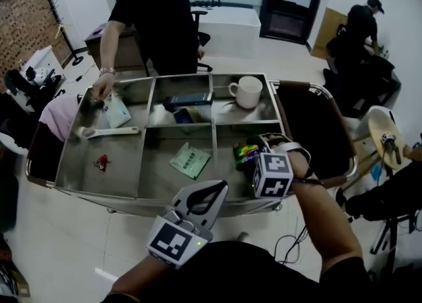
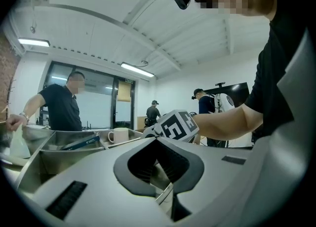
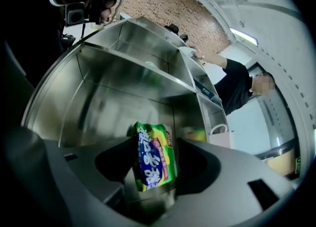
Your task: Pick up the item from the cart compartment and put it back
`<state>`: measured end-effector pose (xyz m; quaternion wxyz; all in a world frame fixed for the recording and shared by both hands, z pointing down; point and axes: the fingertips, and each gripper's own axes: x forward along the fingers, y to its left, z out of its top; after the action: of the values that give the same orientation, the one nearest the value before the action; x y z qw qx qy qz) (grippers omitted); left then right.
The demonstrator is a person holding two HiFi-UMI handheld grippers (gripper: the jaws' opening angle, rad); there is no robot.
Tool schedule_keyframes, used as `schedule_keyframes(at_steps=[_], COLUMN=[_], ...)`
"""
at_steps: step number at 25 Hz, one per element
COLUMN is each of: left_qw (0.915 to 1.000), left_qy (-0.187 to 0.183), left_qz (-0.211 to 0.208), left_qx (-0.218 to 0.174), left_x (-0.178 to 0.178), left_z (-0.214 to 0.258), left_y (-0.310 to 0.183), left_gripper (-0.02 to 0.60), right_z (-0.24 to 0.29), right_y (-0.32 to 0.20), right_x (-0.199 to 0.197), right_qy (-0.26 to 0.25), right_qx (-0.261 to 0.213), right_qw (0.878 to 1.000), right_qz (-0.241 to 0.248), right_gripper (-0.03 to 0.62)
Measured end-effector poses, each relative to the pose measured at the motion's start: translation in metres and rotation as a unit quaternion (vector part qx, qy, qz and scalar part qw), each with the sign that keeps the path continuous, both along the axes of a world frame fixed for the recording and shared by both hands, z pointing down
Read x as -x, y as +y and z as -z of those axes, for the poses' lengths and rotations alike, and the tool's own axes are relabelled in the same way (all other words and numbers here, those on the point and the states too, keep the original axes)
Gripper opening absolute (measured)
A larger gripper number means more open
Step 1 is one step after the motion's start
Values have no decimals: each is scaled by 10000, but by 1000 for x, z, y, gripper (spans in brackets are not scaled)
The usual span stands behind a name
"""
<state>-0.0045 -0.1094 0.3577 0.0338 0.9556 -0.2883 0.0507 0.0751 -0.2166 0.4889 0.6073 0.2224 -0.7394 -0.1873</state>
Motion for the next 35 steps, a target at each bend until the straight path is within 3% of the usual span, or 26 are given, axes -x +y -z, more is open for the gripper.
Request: schedule_keyframes(at_steps=[4,6,10,20,25,28,30,35], left_qw=[10000,10000,10000,10000,10000,10000,10000,10000], left_qy=[-3,2,10,6,23,40,57,45], left_qz=[18,17,27,-50,-66,-46,-36,-52], left_qx=[-16,-20,9,-1,-13,-25,-31,-42], left_x=[2,2,2,-3,-6,-7,-7,-9], left_z=[1,1,-2,-2,-1,0,1,3], left_y=[0,0,1,5,5,4,5,6], left_gripper=[0,0,0,0,0,0,0,0], right_z=[-2,-2,-2,36,68,95,113,145], right_y=[-3,-4,-6,1,14,20,24,38], right_x=[8,11,4,1,8,11,11,4], right_qy=[-34,-3,4,-463,-1044,-1658,-2239,-3895], right_qx=[75,87,-22,-419,-651,-1023,-1297,-1332], right_qw=[10000,9999,10000,9980,9923,9802,9641,9026], right_qz=[42,88,60,-71,-150,-361,-599,-1261], right_gripper=[269,161,118,104,104,104,104,104])
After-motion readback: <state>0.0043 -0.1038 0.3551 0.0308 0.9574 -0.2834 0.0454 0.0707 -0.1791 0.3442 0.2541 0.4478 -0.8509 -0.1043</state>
